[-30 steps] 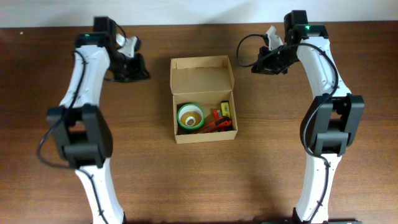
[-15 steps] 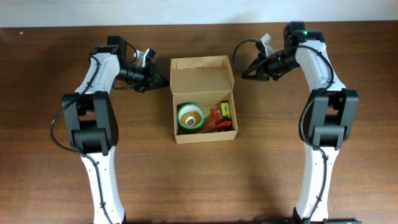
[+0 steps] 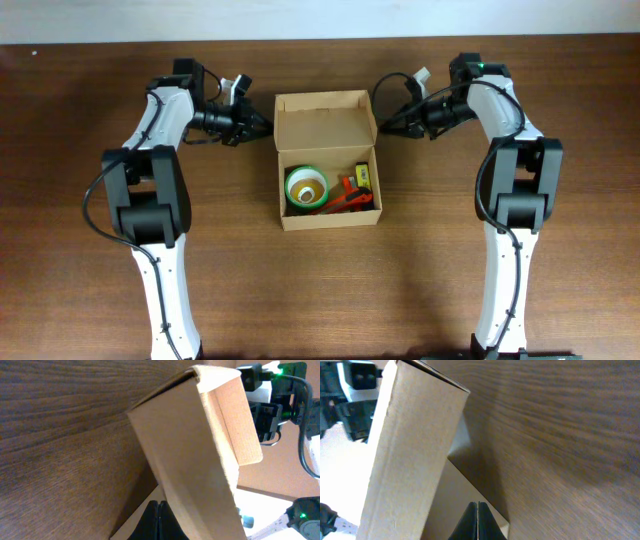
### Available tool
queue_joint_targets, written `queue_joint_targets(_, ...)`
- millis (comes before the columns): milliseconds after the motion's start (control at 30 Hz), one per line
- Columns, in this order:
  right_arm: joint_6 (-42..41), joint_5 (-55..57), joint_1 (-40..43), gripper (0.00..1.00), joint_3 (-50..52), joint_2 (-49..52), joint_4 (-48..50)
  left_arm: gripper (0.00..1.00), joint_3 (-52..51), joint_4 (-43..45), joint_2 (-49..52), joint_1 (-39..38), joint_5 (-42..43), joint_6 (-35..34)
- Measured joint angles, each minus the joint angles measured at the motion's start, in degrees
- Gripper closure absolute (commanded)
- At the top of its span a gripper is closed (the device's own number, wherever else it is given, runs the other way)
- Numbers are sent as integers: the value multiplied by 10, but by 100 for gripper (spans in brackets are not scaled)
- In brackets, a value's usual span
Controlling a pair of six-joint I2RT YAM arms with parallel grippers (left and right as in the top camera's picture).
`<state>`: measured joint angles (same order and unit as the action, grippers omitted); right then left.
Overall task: Pack container
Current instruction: 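Move both grippers to the box lid's side flaps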
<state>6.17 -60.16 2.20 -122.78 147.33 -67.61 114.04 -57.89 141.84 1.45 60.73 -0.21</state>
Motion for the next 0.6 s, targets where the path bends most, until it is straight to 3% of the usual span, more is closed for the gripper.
queue_joint_targets(600, -11, -44, -47, 96, 0, 0, 65, 99, 0, 20, 12, 0, 38, 0)
